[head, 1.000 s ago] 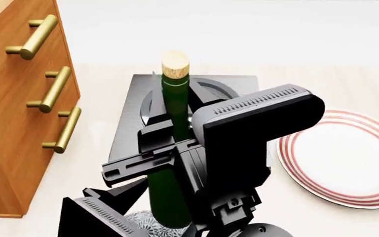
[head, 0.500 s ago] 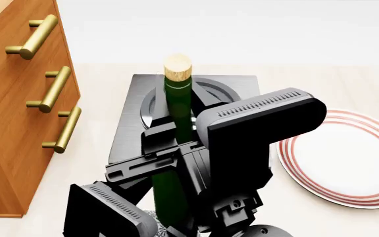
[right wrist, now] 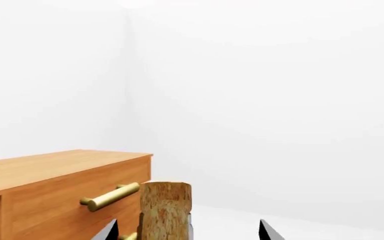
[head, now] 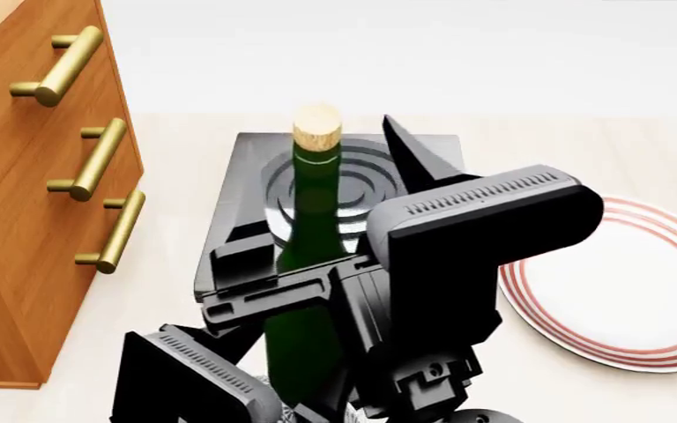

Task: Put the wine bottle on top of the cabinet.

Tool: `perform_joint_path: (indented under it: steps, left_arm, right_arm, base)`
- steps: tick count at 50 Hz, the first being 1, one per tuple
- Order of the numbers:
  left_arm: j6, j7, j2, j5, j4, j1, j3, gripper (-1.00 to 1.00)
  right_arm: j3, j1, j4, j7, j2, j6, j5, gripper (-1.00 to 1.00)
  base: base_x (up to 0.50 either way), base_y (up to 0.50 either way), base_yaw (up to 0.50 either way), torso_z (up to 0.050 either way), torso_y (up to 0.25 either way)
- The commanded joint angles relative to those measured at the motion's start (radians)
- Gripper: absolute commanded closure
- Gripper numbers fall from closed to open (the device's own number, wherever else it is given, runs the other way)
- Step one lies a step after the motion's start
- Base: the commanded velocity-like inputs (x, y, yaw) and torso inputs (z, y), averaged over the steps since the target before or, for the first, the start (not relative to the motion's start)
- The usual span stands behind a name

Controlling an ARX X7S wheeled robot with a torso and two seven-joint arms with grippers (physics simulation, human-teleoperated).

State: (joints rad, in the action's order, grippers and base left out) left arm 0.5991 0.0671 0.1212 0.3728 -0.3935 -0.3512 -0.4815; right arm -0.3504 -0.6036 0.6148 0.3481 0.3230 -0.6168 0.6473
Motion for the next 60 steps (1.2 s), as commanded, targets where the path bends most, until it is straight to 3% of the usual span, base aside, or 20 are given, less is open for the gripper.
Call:
perform_joint_path:
  steps: [1,8,19,37,45,53,60]
  left_arm:
    - [-0.043,0.007,-0.02,0.05,-0.017,-0.012,0.043,1.0]
    - [-0.031,0.022,-0.012,0.066,-0.024,-0.034,0.057,1.0]
    - [-0.023,0.056,0.01,0.091,-0.016,-0.07,0.119,1.0]
    - [0.135,0.2,0.104,0.144,-0.154,-0.163,0.291,1.0]
    - [0.283,0.266,0.143,0.194,-0.192,-0.311,0.368,1.0]
    - [0.356,0.301,0.168,0.197,-0.163,-0.423,0.396,1.0]
    - [0.384,0.303,0.176,0.182,-0.088,-0.531,0.382,1.0]
  right_arm:
    - [0.023,0.005,0.008,-0.015,-0.022,-0.006,-0.029,-1.0]
    - [0.043,0.027,0.045,0.008,-0.015,-0.012,-0.007,-1.0]
    - [0.194,0.112,0.281,0.136,0.033,-0.038,0.129,-1.0]
    - [0.22,0.416,0.353,0.157,0.121,0.093,-0.067,-1.0]
    - [0.21,0.483,0.319,0.146,0.12,0.157,-0.111,-1.0]
    - [0.214,0.595,0.269,0.119,0.119,0.252,-0.15,-1.0]
    - [0.192,0.577,0.248,0.12,0.108,0.248,-0.156,-1.0]
  base:
    - [0.0,0.0,0.0,0.0,0.01]
    - [0.0,0.0,0.0,0.0,0.0]
    - [0.0,0.0,0.0,0.0,0.001]
    - [0.0,0.0,0.0,0.001,0.001]
    - [0.0,0.0,0.0,0.0,0.0]
    - [0.0,0.0,0.0,0.0,0.001]
    - [0.0,0.0,0.0,0.001,0.001]
